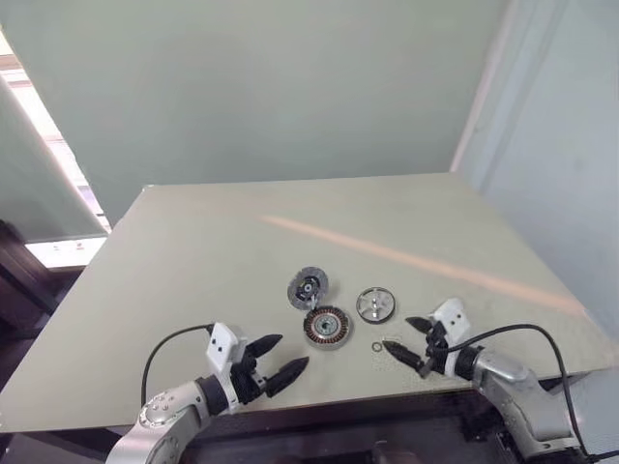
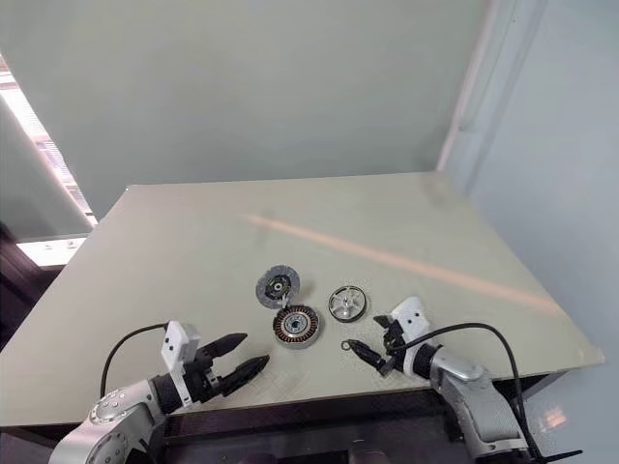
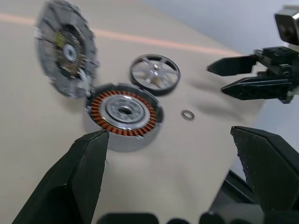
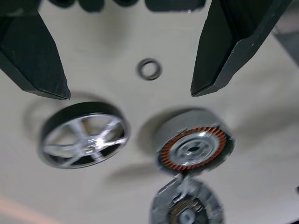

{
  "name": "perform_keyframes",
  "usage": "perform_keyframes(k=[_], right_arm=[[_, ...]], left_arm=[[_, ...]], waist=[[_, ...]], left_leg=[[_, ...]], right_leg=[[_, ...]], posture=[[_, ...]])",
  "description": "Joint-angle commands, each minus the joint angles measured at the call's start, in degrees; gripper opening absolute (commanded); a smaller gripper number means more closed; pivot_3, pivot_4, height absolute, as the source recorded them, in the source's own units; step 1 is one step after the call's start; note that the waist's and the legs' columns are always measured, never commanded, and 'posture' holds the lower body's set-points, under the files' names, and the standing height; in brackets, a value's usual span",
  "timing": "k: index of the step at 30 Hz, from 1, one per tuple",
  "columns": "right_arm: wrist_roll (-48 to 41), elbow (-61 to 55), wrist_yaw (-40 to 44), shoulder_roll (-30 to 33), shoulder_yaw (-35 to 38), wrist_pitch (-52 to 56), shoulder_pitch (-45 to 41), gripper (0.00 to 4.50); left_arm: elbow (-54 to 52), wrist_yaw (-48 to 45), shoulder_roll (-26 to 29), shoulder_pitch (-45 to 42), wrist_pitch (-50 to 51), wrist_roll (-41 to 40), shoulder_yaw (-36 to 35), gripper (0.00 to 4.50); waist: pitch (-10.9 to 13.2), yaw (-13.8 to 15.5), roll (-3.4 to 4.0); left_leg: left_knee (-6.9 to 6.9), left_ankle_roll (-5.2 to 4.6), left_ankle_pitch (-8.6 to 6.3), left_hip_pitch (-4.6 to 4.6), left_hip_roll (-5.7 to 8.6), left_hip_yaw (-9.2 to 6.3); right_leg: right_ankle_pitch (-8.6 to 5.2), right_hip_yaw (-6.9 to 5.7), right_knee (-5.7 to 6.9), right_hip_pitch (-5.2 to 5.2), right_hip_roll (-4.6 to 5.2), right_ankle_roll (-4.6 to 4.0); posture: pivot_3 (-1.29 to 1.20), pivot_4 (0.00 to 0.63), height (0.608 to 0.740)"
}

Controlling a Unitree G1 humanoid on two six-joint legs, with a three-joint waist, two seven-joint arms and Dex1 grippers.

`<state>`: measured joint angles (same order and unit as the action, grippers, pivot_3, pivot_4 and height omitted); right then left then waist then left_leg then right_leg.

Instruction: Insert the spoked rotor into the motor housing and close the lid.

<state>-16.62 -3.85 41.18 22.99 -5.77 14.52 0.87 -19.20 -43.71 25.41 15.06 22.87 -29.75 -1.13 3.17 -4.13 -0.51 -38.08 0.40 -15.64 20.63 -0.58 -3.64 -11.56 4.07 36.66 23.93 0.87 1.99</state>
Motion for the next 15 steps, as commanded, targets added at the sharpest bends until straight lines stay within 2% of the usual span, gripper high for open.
perform_keyframes(k=[1, 15], right_arm=[[2.4, 1.5, -0.5, -1.3, -1.1, -4.1, -1.2, 4.50], [7.0, 11.0, -1.7, -4.6, -3.5, -6.5, -4.8, 4.50]], left_arm=[[1.0, -1.4, -0.3, -1.1, -4.1, 1.3, 0.1, 4.47], [8.7, -4.5, -2.4, -2.5, -14.6, 5.6, 2.1, 4.47]], waist=[[0.0, 0.0, -0.01], [0.0, 0.0, -0.01]], left_leg=[[0.00, 0.00, 0.00, -0.01, -0.01, 0.00], [0.00, -0.02, 0.01, 0.00, 0.00, 0.01]], right_leg=[[0.00, -0.01, 0.00, 0.00, 0.00, 0.00], [0.00, 0.00, 0.01, -0.02, -0.01, 0.00]], posture=[[0.00, 0.000, 0.740], [0.00, 0.000, 0.740]])
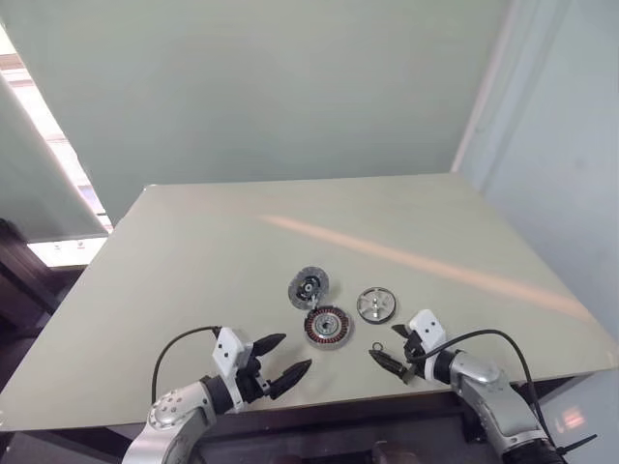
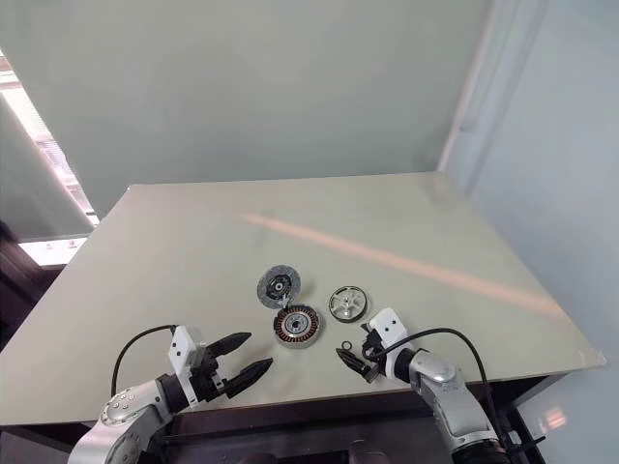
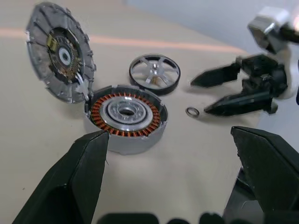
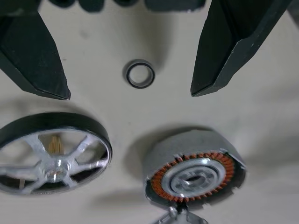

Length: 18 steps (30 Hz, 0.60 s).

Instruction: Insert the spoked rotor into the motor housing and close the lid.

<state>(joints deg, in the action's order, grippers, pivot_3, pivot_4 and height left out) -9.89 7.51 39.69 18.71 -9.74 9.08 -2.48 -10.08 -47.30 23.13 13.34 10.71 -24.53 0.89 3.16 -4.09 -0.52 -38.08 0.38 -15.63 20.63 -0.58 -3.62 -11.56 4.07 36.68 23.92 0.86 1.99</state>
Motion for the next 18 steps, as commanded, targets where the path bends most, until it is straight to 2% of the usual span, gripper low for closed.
perform_keyframes(k=[1, 18], right_arm=[[0.3, 0.0, -0.1, -0.4, 0.4, -1.0, -1.6, 4.50], [1.0, 1.9, 0.7, -1.5, -0.9, 0.2, -1.7, 4.50]], left_arm=[[-0.2, -1.3, 0.1, -0.7, -2.6, 0.6, 0.4, 4.47], [2.8, -4.9, 1.7, -0.5, -5.6, 3.6, 2.9, 4.47]], waist=[[0.0, 0.0, 0.00], [0.0, 0.0, 0.01]], left_leg=[[0.00, 0.00, 0.00, 0.00, 0.00, 0.00], [0.00, -0.01, 0.00, -0.03, 0.00, 0.00]], right_leg=[[0.00, 0.00, 0.00, 0.00, 0.00, 0.00], [0.00, 0.01, 0.02, -0.02, -0.01, 0.00]], posture=[[0.00, 0.000, 0.740], [0.00, 0.000, 0.740]])
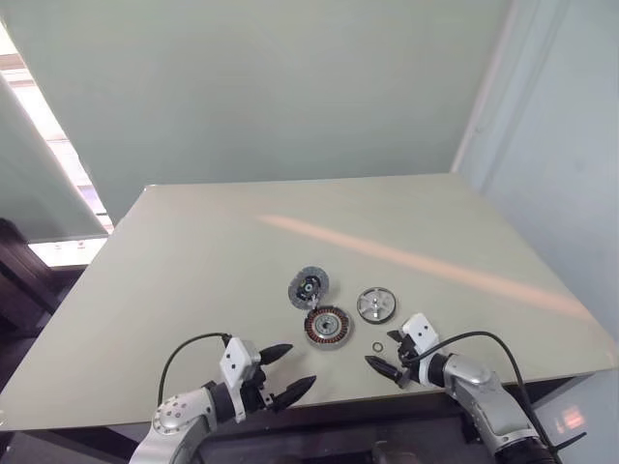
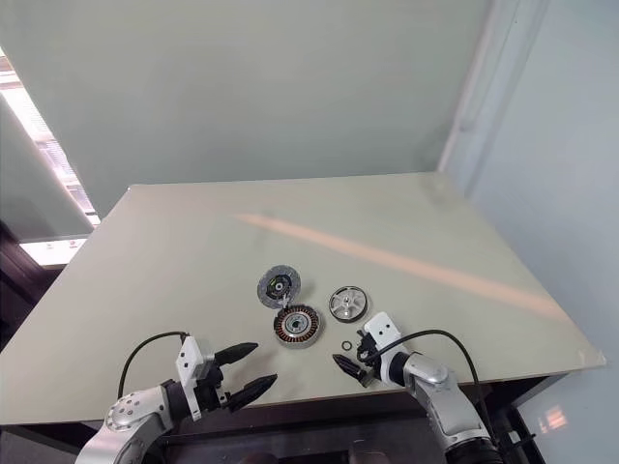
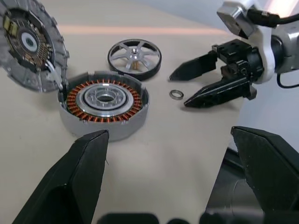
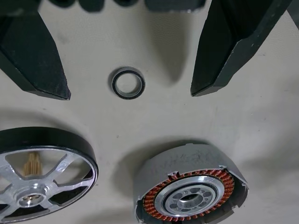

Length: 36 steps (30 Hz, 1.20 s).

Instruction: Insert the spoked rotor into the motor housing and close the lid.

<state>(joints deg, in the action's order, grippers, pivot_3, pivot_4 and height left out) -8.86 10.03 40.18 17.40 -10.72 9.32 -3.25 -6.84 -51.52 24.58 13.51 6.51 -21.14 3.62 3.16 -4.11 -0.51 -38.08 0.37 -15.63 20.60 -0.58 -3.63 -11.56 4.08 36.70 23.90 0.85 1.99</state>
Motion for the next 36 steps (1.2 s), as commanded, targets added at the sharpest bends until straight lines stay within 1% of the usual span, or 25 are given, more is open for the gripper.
perform_keyframes(k=[1, 10, 11, 13, 17, 21, 22, 29, 33, 36], right_arm=[[0.1, -0.4, 0.3, -0.2, 0.1, 0.0, -1.0, 4.50], [0.1, 1.4, -0.2, -1.1, 0.1, 0.1, -1.4, 4.50], [0.1, 1.5, -0.3, -1.2, 0.1, 0.2, -1.4, 4.33], [0.2, 1.7, -0.3, -1.3, 0.1, 0.4, -1.4, 3.91], [0.5, 2.3, -0.5, -1.4, 0.0, 0.4, -1.5, 2.53], [0.7, 2.7, -0.6, -1.3, 0.1, 0.2, -1.6, 1.04], [0.8, 2.8, -0.7, -1.4, 0.2, 0.1, -1.7, 0.79], [-0.3, 1.0, -1.0, -1.7, 1.5, 1.0, -1.9, 0.80], [-1.9, -5.7, -2.8, -1.6, 2.8, 5.9, -1.5, 0.80], [-2.5, -11.8, -2.9, -0.8, 1.9, 11.6, -1.9, 0.80]], left_arm=[[-0.3, -0.7, 0.3, -0.8, -1.5, 0.4, 0.2, 4.47], [0.7, -1.3, 0.8, -1.2, -2.2, 1.3, 0.6, 4.47], [0.7, -1.4, 0.8, -1.2, -2.2, 1.4, 0.6, 4.49], [0.8, -1.4, 0.8, -1.2, -2.3, 1.5, 0.6, 4.50], [1.0, -1.5, 0.8, -1.2, -2.5, 1.6, 0.6, 4.50], [1.2, -1.5, 0.8, -1.2, -2.8, 1.6, 0.6, 4.50], [1.3, -1.5, 0.8, -1.3, -2.9, 1.6, 0.6, 4.50], [1.9, -1.5, 0.7, -1.5, -3.3, 1.6, 0.5, 4.50], [2.8, -1.2, 0.7, -1.7, -4.0, 1.6, -0.1, 4.50], [3.7, -0.9, 0.7, -2.2, -4.6, 1.6, -0.7, 4.50]], waist=[[0.0, 0.0, 0.00], [0.0, 0.0, -0.01], [0.0, 0.0, -0.01], [0.0, 0.0, 0.00], [0.0, 0.0, -0.01], [0.0, 0.0, -0.01], [0.0, 0.0, -0.01], [0.0, -0.1, -0.01], [0.0, 0.0, 0.00], [0.0, 0.0, 0.01]], left_leg=[[0.00, 0.00, 0.00, 0.00, 0.00, 0.00], [-0.01, 0.00, 0.00, -0.04, 0.00, 0.01], [-0.01, 0.00, 0.00, -0.05, 0.00, 0.01], [-0.01, 0.00, 0.00, -0.06, -0.01, 0.00], [-0.01, 0.00, 0.00, -0.07, -0.01, 0.00], [0.01, 0.00, 0.00, -0.07, -0.01, -0.01], [0.01, 0.00, 0.00, -0.07, 0.00, -0.01], [-0.01, 0.00, 0.00, -0.08, -0.01, 0.00], [-0.01, 0.00, 0.00, -0.07, -0.01, 0.00], [-0.01, 0.00, 0.00, -0.03, -0.01, 0.00]], right_leg=[[0.00, 0.00, 0.00, 0.00, 0.00, 0.00], [0.00, 0.00, 0.00, -0.04, 0.00, 0.00], [0.00, 0.00, 0.00, -0.04, 0.00, 0.00], [0.00, 0.00, 0.01, -0.06, 0.00, 0.00], [0.00, -0.01, 0.01, -0.06, 0.00, 0.00], [0.00, -0.01, 0.01, -0.06, -0.01, 0.00], [0.00, -0.01, 0.01, -0.06, -0.01, 0.00], [0.00, -0.01, 0.01, -0.07, -0.01, 0.00], [0.00, 0.00, 0.02, -0.06, -0.01, 0.00], [0.00, 0.00, 0.03, -0.03, -0.01, 0.00]], posture=[[0.00, 0.000, 0.740], [0.00, 0.000, 0.740], [0.00, 0.000, 0.740], [0.00, 0.000, 0.740], [0.00, 0.000, 0.740], [0.00, 0.000, 0.740], [0.00, 0.000, 0.740], [0.00, 0.000, 0.740], [0.00, 0.000, 0.740], [0.00, 0.000, 0.740]])
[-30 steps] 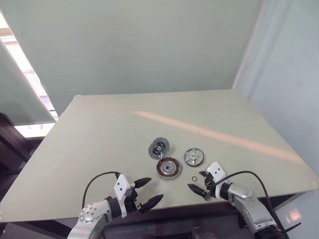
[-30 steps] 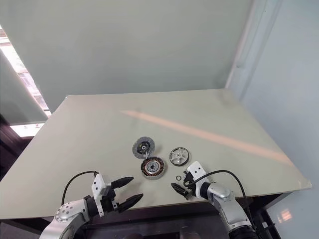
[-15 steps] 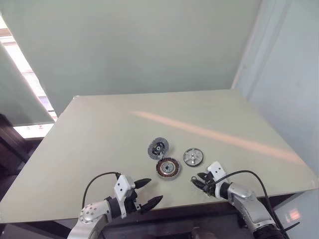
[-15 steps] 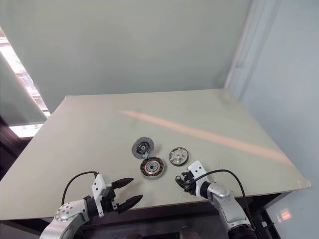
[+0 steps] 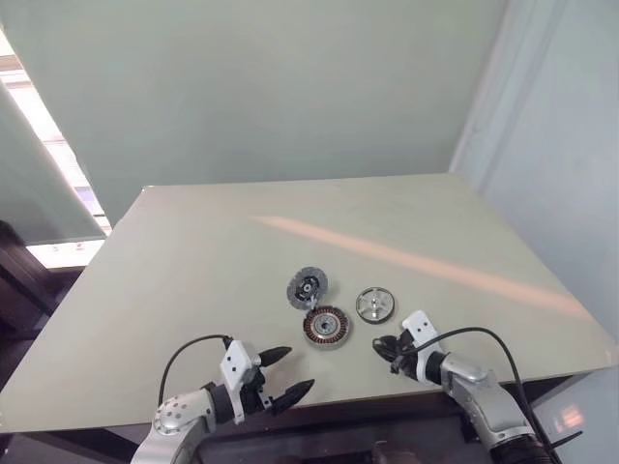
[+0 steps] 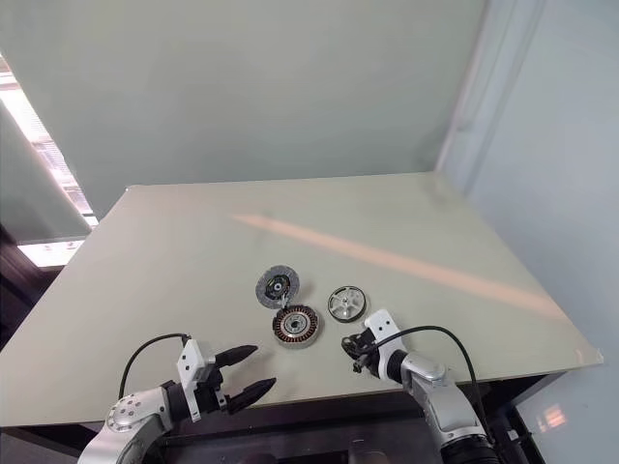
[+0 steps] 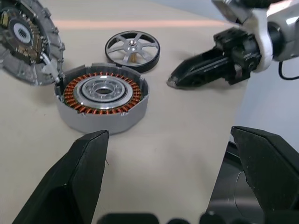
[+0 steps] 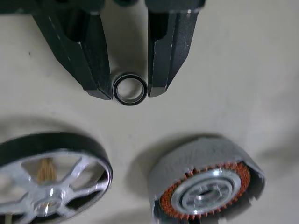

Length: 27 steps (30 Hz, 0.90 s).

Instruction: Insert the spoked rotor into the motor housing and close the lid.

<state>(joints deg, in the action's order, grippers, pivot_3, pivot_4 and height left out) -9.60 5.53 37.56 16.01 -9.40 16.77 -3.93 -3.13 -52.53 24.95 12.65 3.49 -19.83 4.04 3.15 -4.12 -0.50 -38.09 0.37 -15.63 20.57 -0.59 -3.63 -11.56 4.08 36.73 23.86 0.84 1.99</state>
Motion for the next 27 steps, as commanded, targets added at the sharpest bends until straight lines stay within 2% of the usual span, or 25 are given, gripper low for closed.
perform_keyframes(k=[1, 6, 11, 27], right_arm=[[-2.0, -8.8, -0.2, 0.7, 0.3, 5.6, -1.4, 0.80], [-2.0, -14.7, -0.2, 0.7, -2.0, 11.2, -3.1, 0.80], [-1.1, -15.8, -2.5, -1.3, -3.7, 13.8, -5.8, 0.80], [2.3, -4.3, -5.5, -9.1, -8.7, 6.7, -11.7, 0.80]], left_arm=[[0.2, 0.2, 0.4, -1.4, -1.7, 0.3, -1.2, 4.50], [1.2, 0.8, 0.4, -2.0, -2.7, 0.4, -2.1, 4.50], [1.4, 1.4, 0.7, -2.3, -3.3, 0.4, -2.7, 4.50], [1.6, 3.0, 0.6, -3.2, -4.9, 0.9, -3.1, 4.50]], waist=[[0.0, 0.0, 0.00], [0.0, 0.0, -0.01], [0.0, 0.0, -0.01], [0.0, 0.0, -0.01]], left_leg=[[0.00, 0.00, 0.00, 0.00, 0.00, 0.00], [0.00, 0.00, 0.00, -0.01, 0.00, -0.01], [0.00, 0.00, 0.00, 0.00, 0.00, -0.01], [0.03, 0.00, 0.00, 0.02, 0.00, -0.03]], right_leg=[[0.00, 0.00, 0.00, 0.00, 0.00, 0.00], [0.00, -0.01, 0.00, 0.00, 0.00, 0.00], [0.00, -0.02, 0.00, 0.00, 0.00, 0.00], [0.01, -0.03, 0.01, 0.03, 0.00, 0.01]], posture=[[0.00, 0.000, 0.740], [0.00, 0.000, 0.740], [0.00, 0.000, 0.740], [0.00, 0.000, 0.740]])
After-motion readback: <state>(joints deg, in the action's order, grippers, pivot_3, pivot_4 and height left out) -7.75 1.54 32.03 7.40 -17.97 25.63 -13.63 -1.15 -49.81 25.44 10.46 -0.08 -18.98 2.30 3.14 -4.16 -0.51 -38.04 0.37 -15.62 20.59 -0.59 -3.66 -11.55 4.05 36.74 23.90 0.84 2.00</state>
